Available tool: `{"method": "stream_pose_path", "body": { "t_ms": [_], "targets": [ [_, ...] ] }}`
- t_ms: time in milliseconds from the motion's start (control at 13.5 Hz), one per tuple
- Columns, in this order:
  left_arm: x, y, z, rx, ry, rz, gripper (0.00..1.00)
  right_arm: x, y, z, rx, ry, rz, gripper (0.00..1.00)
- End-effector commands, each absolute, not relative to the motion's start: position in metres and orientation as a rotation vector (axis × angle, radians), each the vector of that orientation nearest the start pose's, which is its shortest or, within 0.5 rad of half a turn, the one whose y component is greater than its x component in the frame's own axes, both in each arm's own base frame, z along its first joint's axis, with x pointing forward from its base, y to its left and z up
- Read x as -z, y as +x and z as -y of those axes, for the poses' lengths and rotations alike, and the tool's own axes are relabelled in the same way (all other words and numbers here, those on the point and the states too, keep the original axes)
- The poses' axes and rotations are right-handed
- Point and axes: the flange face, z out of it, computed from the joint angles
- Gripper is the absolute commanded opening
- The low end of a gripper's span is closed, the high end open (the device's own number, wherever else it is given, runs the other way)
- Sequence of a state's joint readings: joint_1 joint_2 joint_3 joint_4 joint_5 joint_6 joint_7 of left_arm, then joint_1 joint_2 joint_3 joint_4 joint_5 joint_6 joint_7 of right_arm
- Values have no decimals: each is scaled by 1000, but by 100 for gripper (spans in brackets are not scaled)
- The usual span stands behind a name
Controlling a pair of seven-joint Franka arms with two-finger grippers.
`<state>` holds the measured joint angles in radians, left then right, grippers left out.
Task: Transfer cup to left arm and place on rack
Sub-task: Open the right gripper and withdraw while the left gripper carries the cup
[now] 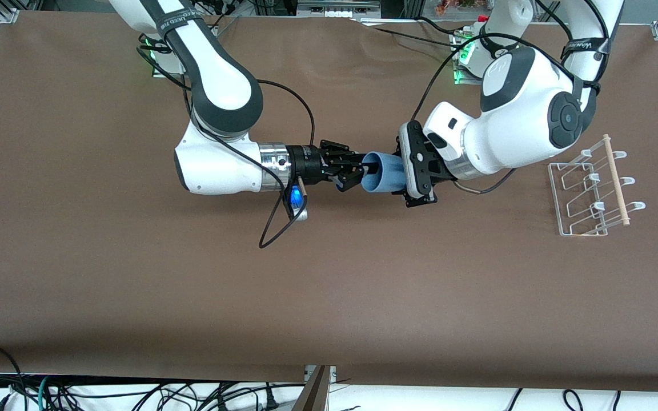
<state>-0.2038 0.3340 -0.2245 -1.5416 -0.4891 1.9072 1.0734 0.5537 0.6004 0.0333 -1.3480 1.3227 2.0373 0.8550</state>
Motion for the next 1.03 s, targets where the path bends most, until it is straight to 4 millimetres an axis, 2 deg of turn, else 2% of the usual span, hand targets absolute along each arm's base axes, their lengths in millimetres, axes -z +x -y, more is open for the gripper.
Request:
{"method": "stream_pose_path", "body": {
  "t_ms": [0,148,222,369,517,739,812,960],
  "targets": [
    [-491,598,284,399,-2851,-2271,13,-438,608,-439,-864,-1810,-893,85],
    [-491,599,270,334,-2875,-2269,13,-449,625,-400,-897,-1804,-880,89],
    [-489,601,253,263,-2891,-2266,13,-458,633,-371,-883,-1858,-865,89],
    [-479,599,214,28,-2924,-2262,13,-459,644,-316,-821,-2046,-863,98],
    [-483,591,184,-185,-2814,-2223,13,-473,652,-245,-787,-2176,-867,99],
    [-490,575,161,-500,-2579,-2135,13,-487,657,-158,-638,-2371,-834,99],
    [-487,571,150,-633,-2495,-2079,13,-485,660,-135,-578,-2437,-815,99],
    [-484,564,127,-860,-2354,-1955,14,-480,664,-104,-520,-2534,-853,99]
  ]
}}
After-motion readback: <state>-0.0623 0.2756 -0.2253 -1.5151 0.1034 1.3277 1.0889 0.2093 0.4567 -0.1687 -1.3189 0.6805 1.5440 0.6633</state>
